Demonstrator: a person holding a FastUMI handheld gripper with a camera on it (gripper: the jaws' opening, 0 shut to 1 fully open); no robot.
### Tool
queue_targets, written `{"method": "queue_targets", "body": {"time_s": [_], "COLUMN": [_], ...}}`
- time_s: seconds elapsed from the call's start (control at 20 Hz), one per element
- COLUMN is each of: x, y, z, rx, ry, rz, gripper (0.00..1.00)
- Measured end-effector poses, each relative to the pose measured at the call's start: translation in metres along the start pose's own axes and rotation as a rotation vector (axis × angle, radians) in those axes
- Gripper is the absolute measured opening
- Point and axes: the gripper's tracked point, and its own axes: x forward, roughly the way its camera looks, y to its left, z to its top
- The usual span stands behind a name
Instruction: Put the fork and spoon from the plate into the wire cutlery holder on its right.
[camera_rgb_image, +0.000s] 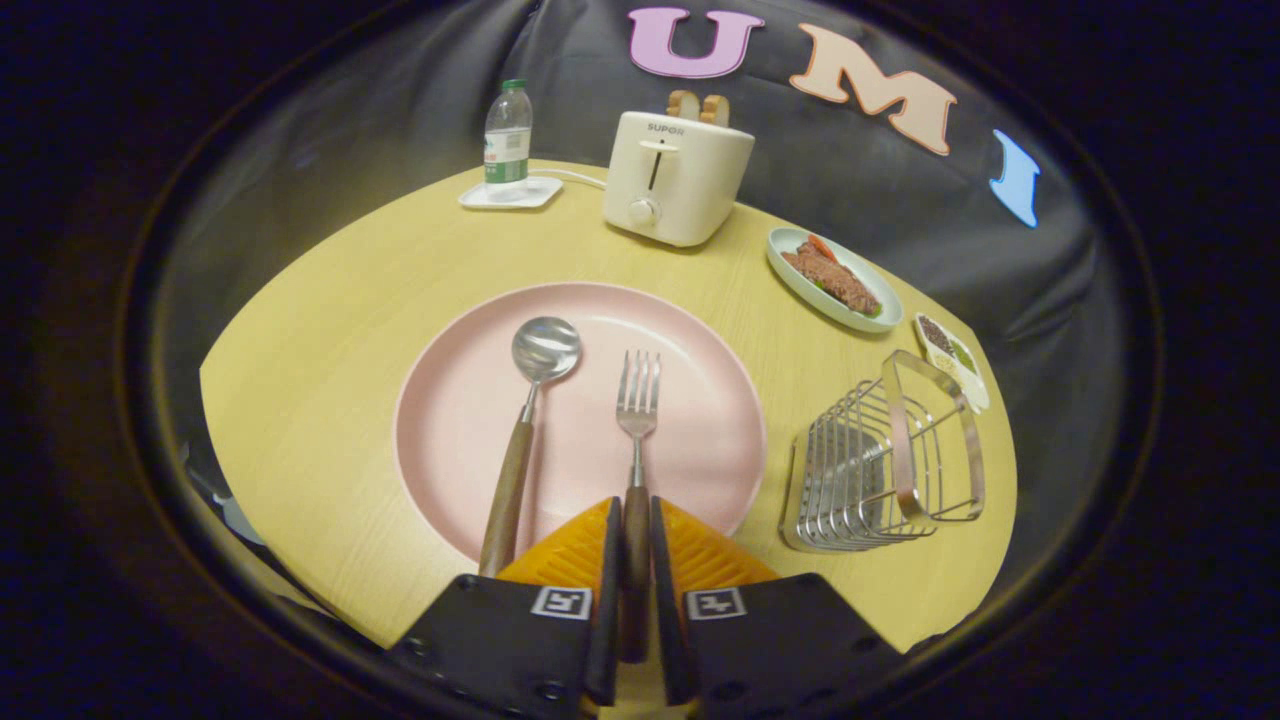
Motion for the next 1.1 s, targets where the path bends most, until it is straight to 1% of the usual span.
{"method": "queue_targets", "body": {"time_s": [0.05,0.1,0.15,0.35,0.4,0.5,0.8,1.0,1.1], "x": [-0.002,0.006,0.001,-0.002,-0.005,-0.015,-0.057,-0.082,-0.09], "y": [0.003,0.003,0.001,0.002,0.0,-0.009,-0.035,-0.06,-0.083], "z": [0.001,-0.002,-0.002,0.0,0.0,0.005,0.041,0.049,0.05], "rx": [0.014,0.026,0.034,0.092,0.086,0.044,-0.023,-0.058,-0.096], "ry": [0.016,0.03,0.05,0.099,0.11,0.098,0.022,0.032,0.036], "rz": [0.019,0.032,0.042,0.097,0.108,0.102,0.117,0.124,0.099], "gripper": [0.23,0.15,0.11,0.12,0.11,0.11,0.11,0.11,0.11]}}
